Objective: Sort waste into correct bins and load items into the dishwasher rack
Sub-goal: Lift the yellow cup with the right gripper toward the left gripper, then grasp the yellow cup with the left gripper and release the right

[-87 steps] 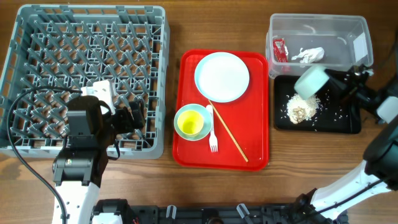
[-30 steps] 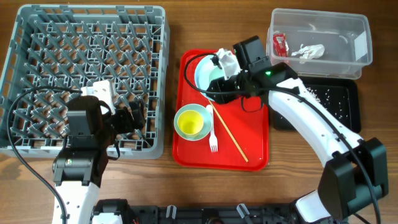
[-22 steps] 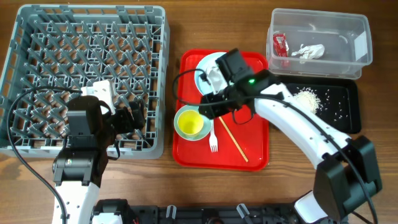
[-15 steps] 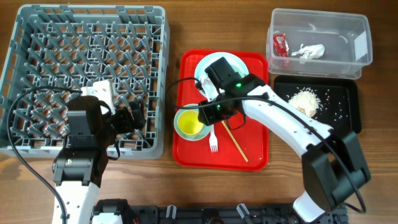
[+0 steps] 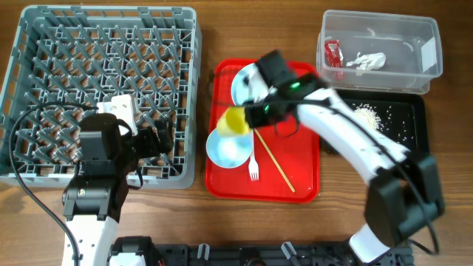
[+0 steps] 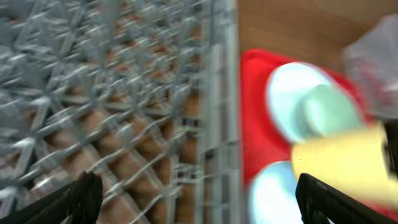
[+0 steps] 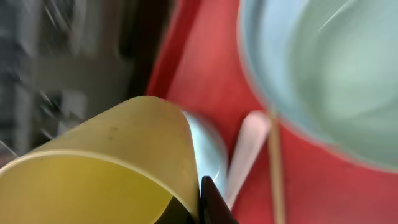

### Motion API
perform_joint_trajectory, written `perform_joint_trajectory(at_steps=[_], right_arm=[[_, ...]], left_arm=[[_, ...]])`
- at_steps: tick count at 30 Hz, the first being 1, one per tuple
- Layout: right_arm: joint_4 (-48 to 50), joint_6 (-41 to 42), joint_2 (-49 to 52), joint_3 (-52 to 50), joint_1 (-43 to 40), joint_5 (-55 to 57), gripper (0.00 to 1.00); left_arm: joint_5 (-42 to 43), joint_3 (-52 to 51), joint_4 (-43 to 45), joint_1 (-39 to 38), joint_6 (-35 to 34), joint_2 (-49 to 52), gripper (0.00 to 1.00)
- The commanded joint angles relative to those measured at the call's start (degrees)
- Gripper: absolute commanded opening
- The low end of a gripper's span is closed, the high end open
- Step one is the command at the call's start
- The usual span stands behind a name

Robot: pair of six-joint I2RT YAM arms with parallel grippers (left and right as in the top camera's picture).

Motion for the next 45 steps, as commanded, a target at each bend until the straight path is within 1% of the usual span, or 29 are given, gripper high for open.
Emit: perform_joint_trajectory(at_steps=[1, 3, 4, 6, 8, 9, 11, 16, 18, 25, 30, 33, 41, 43, 45], right_arm=[[2.4, 3.0, -5.0, 4.7, -5.2, -2.4, 0.04], [4.9, 3.2, -5.1, 4.9, -8.1, -12.3, 0.04], [5.6, 3.2, -4.9, 4.9, -8.8, -15.8, 0.04], [6.7, 3.7, -4.9, 4.9, -10.0, -21.5, 0.04], [7.6, 3.7, -4.9, 4.9, -10.3, -25.1, 0.04], [8.0, 3.8, -4.9, 4.9, -10.3, -26.9, 0.04], [8.5, 3.8, -4.9, 4.9, -10.3, -31.2, 0.04], [11.1, 5.4, -4.9, 4.9, -10.3, -41.2, 0.04], [12.1, 5.8, -4.9, 4.9, -10.3, -45.2, 0.04], [15.6, 9.8, -4.9, 4.9, -10.3, -53.5, 0.04], [15.9, 10.2, -4.9, 4.9, -10.2, -55.7, 0.04], [15.8, 10.3, -4.9, 4.9, -9.7, -57.5, 0.04], [15.9, 11.3, -4.9, 4.9, -7.1, -57.4, 0.04], [15.9, 11.3, -4.9, 4.9, -6.6, -57.4, 0.04], [15.9, 11.3, -4.9, 4.9, -6.4, -57.4, 0.04]], left_arm=[[10.4, 1.0, 3.8, 0.1, -4.6, 1.4, 1.00], [14.4, 1.0, 6.9, 0.1, -6.7, 3.5, 1.00], [16.4, 1.0, 8.4, 0.1, -7.6, 4.5, 1.00], [23.1, 1.0, 13.2, 0.1, -9.1, 7.4, 1.00], [32.5, 1.0, 20.4, 0.1, -9.5, 10.7, 1.00], [37.5, 1.0, 25.2, 0.1, -11.1, 12.5, 1.00], [44.6, 1.0, 33.9, 0.1, -14.4, 15.4, 1.00], [53.6, 1.0, 48.0, 0.1, -19.7, 19.3, 1.00], [55.2, 1.0, 51.1, 0.1, -21.2, 19.6, 0.99], [61.4, 1.0, 58.8, 0.1, -21.7, 19.6, 0.98], [63.3, 1.0, 64.2, 0.1, -23.3, 19.6, 0.98], [63.3, 1.0, 66.1, 0.1, -24.4, 19.6, 0.99], [63.5, 1.0, 66.2, 0.1, -24.4, 19.6, 1.00], [63.5, 1.0, 67.5, 0.1, -24.4, 19.6, 0.98], [63.5, 1.0, 68.4, 0.1, -24.4, 19.6, 0.95]])
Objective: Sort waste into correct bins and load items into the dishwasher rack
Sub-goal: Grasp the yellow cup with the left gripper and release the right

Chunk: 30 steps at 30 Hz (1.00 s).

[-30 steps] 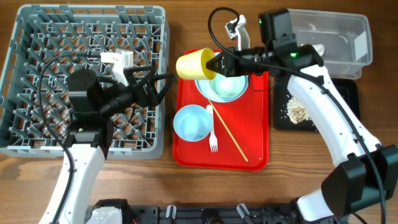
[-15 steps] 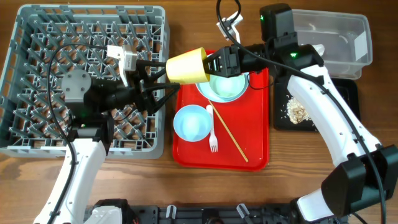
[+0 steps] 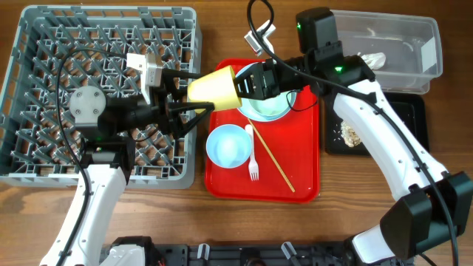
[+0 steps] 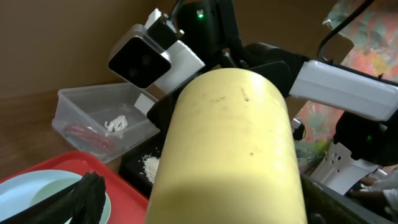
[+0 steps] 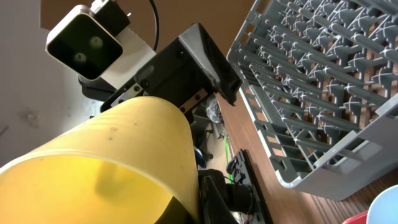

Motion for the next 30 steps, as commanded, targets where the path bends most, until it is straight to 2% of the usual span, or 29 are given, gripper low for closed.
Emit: perform_joint_trajectory(at_steps=[1, 4, 11, 30], right_arm=[[0.3, 0.2, 0.1, 0.4, 0.5, -2.1, 0.04], [0.3, 0.5, 0.1, 0.4, 0.5, -2.1, 0.04], [0.3, 0.6, 0.1, 0.4, 0.5, -2.1, 0.04], [0.3, 0.6, 0.1, 0.4, 0.5, -2.1, 0.05]], left_arm=[[1.1, 0.7, 1.2, 0.1, -0.4, 0.2, 0.94], [1.1, 0.7, 1.2, 0.1, -0.4, 0.2, 0.86], [1.1, 0.7, 1.2, 0.1, -0.4, 0.2, 0.77], [1.1, 0.7, 4.3, -2.2, -0.3, 0.2, 0.81]])
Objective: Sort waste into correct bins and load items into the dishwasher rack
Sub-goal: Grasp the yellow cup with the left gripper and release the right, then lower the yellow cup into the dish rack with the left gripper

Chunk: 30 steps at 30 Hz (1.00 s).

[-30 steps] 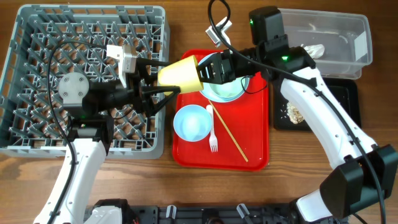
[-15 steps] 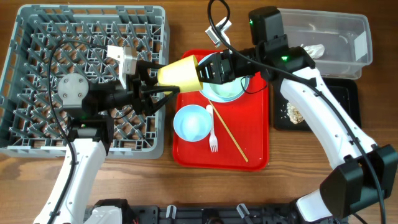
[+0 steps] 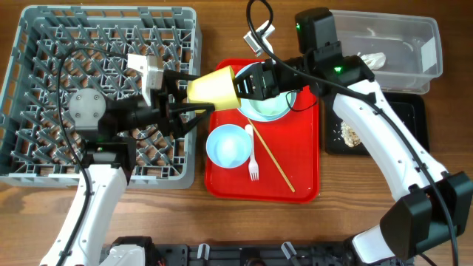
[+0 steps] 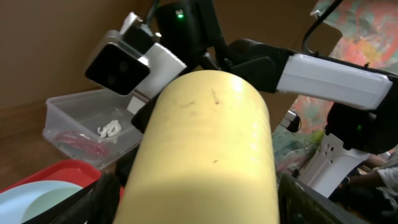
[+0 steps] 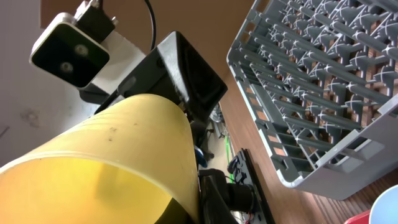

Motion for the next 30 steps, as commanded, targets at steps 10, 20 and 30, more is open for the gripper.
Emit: perform_joint_trajectory(at_steps=[10, 20, 30], right_arm=[[0.3, 0.2, 0.1, 0.4, 0.4, -2.2, 0.05], [0.3, 0.2, 0.1, 0.4, 0.3, -2.1, 0.17], [0.1, 1.2, 0.1, 0.4, -3.6, 7.7, 0.54]], left_arm=[[-0.3, 0.7, 0.6, -1.2, -0.1, 0.2, 0.69], [-1.4, 0.7, 0.6, -0.8, 0.5, 0.2, 0.55], [-1.6, 0.7, -10.6, 7.6, 4.1, 0.2, 0.31]])
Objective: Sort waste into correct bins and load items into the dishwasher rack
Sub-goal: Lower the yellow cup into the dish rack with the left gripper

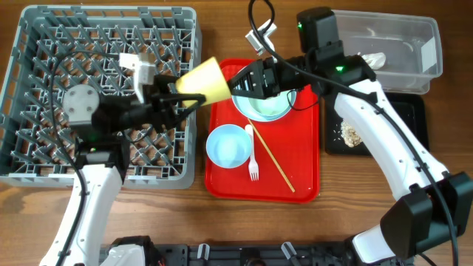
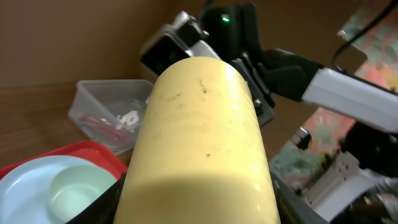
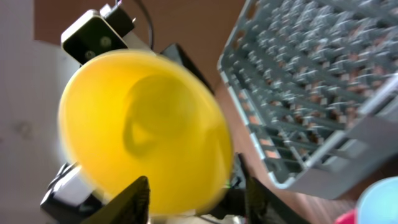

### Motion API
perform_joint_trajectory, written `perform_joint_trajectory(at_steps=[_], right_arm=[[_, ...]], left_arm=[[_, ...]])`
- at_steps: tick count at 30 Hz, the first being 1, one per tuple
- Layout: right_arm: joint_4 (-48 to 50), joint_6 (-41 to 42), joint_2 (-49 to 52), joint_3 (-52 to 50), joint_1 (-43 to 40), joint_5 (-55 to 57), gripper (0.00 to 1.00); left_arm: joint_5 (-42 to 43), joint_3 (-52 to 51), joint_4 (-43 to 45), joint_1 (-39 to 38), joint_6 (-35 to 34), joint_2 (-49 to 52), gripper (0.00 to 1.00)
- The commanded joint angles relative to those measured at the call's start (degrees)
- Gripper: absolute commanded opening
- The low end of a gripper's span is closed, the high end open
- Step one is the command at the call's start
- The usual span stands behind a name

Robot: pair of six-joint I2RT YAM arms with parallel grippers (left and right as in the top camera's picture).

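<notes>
The yellow cup lies on its side in the air over the gap between the grey dishwasher rack and the red tray. My left gripper is shut on the yellow cup, which fills the left wrist view. My right gripper stands open just right of the cup's mouth. In the right wrist view the cup shows its open mouth, blurred, with a dark fingertip on either side and apart from it.
On the tray are a blue bowl, a plate with a pale green cup, a white fork and a chopstick. A clear bin with scraps and a black tray with crumbs stand at the right.
My right gripper has let go of the cup's rim and now stands open. The cup, in my left gripper, has shifted a little to the left, toward the rack.
My right gripper first held the yellow cup low over the tray while the left hung open over the rack. Then the cup was held sideways at the rack's edge between the open left jaws. The left jaws closed in, and now the left alone holds it.
</notes>
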Motion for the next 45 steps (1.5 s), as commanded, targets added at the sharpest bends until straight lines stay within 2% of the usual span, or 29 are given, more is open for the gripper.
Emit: perform_joint_trajectory(at_steps=[1, 4, 5, 6, 8, 15, 18, 22, 25, 31, 40, 45], right_arm=[[0.0, 0.1, 0.1, 0.4, -2.9, 6.7, 0.55], [-0.6, -0.2, 0.1, 0.4, -5.8, 11.6, 0.55], [-1.8, -1.2, 0.1, 0.4, -7.2, 13.9, 0.55], [-3.5, -2.5, 0.1, 0.4, -8.2, 15.5, 0.55], [-7.0, -4.9, 0.1, 0.4, -9.4, 18.7, 0.55], [-22.1, -13.6, -2.6, 0.4, -12.8, 42.3, 0.54], [-25.5, -15.1, -6.1, 0.5, -15.0, 50.4, 0.54], [-27.8, -15.1, -9.5, 0.5, -17.7, 53.3, 0.54], [-29.4, -15.1, -10.2, 0.5, -18.6, 53.4, 0.54], [-30.5, -15.1, -10.1, 0.5, -18.6, 57.2, 0.54], [-30.7, -15.1, -10.1, 0.5, -18.6, 57.2, 0.54], [-30.9, -15.1, -10.1, 0.5, -18.6, 57.2, 0.54]], left_arm=[[-1.1, 0.6, -4.5, 3.6, 5.0, 0.2, 0.31], [-5.4, 0.6, -11.4, 5.4, 9.3, 0.2, 0.24], [-9.5, 0.6, -15.5, 6.3, 11.5, 0.2, 0.17], [-13.4, 0.6, -18.1, 6.8, 11.9, 0.2, 0.04], [-18.8, 0.6, -21.3, 7.5, 11.9, 0.2, 0.04], [-34.9, 1.3, -31.8, 7.8, 13.4, -3.9, 0.04], [-45.4, 5.7, -47.6, 7.8, 16.9, -7.6, 0.04], [-57.6, 14.7, -67.0, 7.8, 17.9, -9.2, 0.04], [-60.4, 19.1, -75.7, 7.8, 17.9, -8.8, 0.04], [-66.2, 19.2, -81.3, 7.8, 17.9, -4.0, 0.04], [-68.6, 19.2, -77.0, 7.8, 17.9, 10.3, 0.04], [-71.4, 19.2, -76.7, 7.8, 17.9, 14.4, 0.04]])
